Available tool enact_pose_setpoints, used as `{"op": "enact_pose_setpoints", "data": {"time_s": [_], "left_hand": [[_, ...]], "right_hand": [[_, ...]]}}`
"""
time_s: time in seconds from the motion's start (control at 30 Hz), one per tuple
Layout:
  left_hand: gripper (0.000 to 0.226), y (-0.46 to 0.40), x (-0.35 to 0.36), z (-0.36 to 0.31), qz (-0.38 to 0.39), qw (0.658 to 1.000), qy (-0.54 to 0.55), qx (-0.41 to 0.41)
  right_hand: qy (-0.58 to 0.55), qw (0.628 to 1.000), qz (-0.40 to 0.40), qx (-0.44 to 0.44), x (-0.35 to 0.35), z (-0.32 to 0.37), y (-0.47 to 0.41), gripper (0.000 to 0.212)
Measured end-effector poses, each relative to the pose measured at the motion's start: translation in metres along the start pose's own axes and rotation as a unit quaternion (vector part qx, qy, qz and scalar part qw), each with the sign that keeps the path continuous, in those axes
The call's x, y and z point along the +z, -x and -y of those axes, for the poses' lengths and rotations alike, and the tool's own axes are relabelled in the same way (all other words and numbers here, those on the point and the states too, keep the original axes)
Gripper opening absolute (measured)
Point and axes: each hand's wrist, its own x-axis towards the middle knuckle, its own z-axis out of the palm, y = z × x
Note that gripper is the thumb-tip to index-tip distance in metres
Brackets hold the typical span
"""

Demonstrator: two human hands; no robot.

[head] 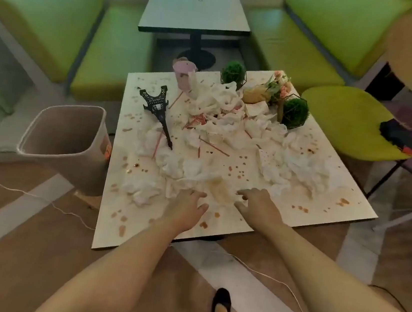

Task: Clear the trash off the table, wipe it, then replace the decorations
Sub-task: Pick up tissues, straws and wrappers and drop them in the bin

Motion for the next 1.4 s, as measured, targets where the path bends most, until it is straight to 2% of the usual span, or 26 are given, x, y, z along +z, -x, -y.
{"op": "enact_pose_setpoints", "data": {"time_s": [0.17,0.37,0.5,0.6,0.73,0.8,0.9,0.97,1.03,1.07,1.17,1.2,1.3,1.4], "left_hand": [[0.043,-0.025,0.014,-0.010,-0.037,0.997,-0.014,-0.073],[0.042,-0.045,0.020,-0.018,-0.080,0.982,0.025,-0.169],[0.023,-0.052,0.020,-0.019,-0.094,0.981,-0.015,-0.171],[0.020,-0.058,0.018,-0.018,-0.129,0.982,-0.009,-0.140],[0.021,-0.060,0.002,-0.021,-0.135,0.975,0.152,-0.092],[0.021,-0.057,-0.012,-0.026,-0.129,0.959,0.241,-0.073],[0.010,-0.050,-0.033,-0.039,-0.117,0.932,0.340,-0.040],[0.009,-0.048,-0.046,-0.050,-0.093,0.914,0.393,-0.026],[0.010,-0.048,-0.055,-0.057,-0.072,0.899,0.431,-0.005],[0.010,-0.048,-0.058,-0.060,-0.069,0.890,0.452,0.003],[0.006,-0.048,-0.065,-0.069,-0.088,0.853,0.515,0.004],[0.009,-0.048,-0.067,-0.071,-0.111,0.847,0.520,-0.006],[0.017,-0.051,-0.069,-0.069,-0.178,0.835,0.516,-0.068],[0.016,-0.054,-0.064,-0.062,-0.176,0.818,0.532,-0.132]], "right_hand": [[0.065,0.997,0.022,-0.036,0.013,-0.005,-0.031,0.037],[0.111,0.991,0.020,-0.070,0.030,-0.014,-0.043,0.037],[0.068,0.996,-0.022,-0.060,0.041,-0.021,-0.045,0.025],[0.015,0.997,-0.058,-0.056,0.043,-0.024,-0.051,0.015],[-0.162,0.981,-0.095,-0.050,0.027,-0.015,-0.050,0.013],[-0.245,0.963,-0.104,-0.036,0.013,-0.008,-0.050,0.020],[-0.336,0.940,-0.053,-0.017,-0.004,0.001,-0.049,0.045],[-0.341,0.940,-0.016,-0.024,-0.014,0.006,-0.050,0.071],[-0.319,0.947,0.009,-0.049,-0.023,0.012,-0.054,0.082],[-0.317,0.946,0.010,-0.066,-0.027,0.014,-0.056,0.074],[-0.322,0.943,-0.027,-0.081,-0.033,0.018,-0.064,0.019],[-0.322,0.943,-0.046,-0.075,-0.035,0.018,-0.067,0.008],[-0.354,0.930,-0.085,-0.041,-0.041,0.022,-0.073,0.007],[-0.431,0.897,-0.095,0.005,-0.045,0.028,-0.074,0.005]]}}
